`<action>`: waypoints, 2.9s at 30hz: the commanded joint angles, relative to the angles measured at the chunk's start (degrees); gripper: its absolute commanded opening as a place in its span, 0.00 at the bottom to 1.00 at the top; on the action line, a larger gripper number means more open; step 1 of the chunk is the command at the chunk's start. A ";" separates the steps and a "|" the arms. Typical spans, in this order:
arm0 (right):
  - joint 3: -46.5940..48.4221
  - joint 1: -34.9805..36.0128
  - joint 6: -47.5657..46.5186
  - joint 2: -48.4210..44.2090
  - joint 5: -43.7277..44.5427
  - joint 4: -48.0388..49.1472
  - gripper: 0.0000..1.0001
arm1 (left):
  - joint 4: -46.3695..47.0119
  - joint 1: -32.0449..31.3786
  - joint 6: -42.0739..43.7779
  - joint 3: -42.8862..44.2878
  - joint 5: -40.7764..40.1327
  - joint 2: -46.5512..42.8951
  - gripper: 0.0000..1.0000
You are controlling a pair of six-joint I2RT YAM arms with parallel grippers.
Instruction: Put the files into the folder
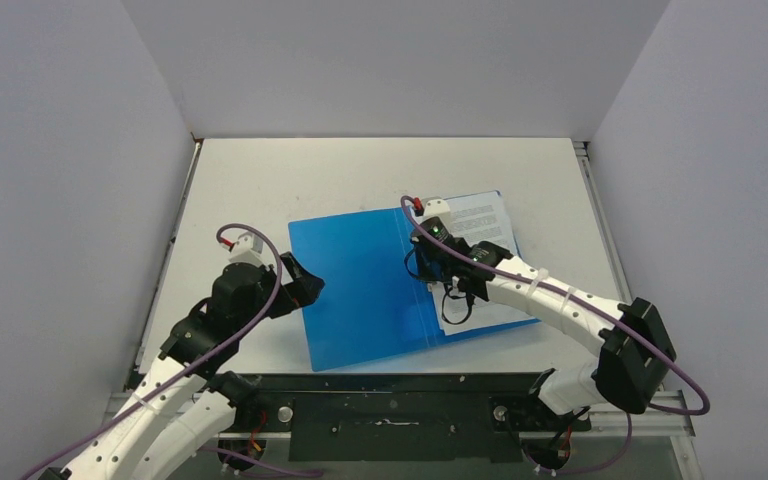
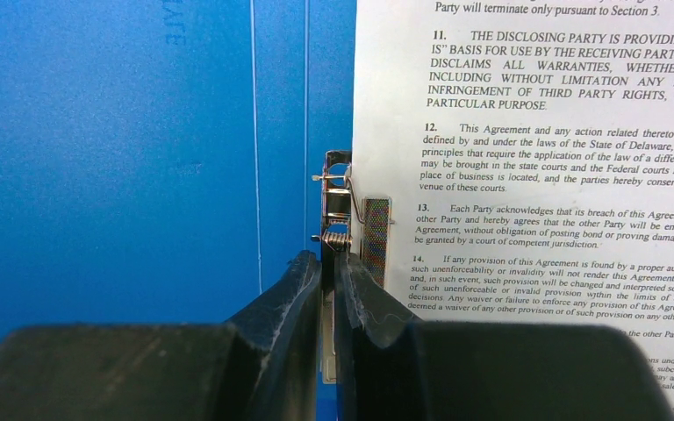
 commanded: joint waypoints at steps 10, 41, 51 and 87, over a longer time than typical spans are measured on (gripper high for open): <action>1.79 -0.11 -0.02 -5.57 -0.08 -1.09 0.05 | 5.42 0.37 -3.26 -3.77 11.37 -2.09 0.99; -1.36 0.30 1.74 -0.02 -4.68 3.61 0.05 | 5.16 3.86 -1.98 -1.00 19.61 -2.57 0.00; -0.54 0.69 0.85 1.71 -3.81 2.77 0.49 | 0.97 5.51 2.08 2.42 19.45 -1.54 0.00; -21.66 -12.77 6.47 -0.04 -19.15 19.98 0.96 | -17.61 8.43 20.00 23.46 15.71 11.30 0.00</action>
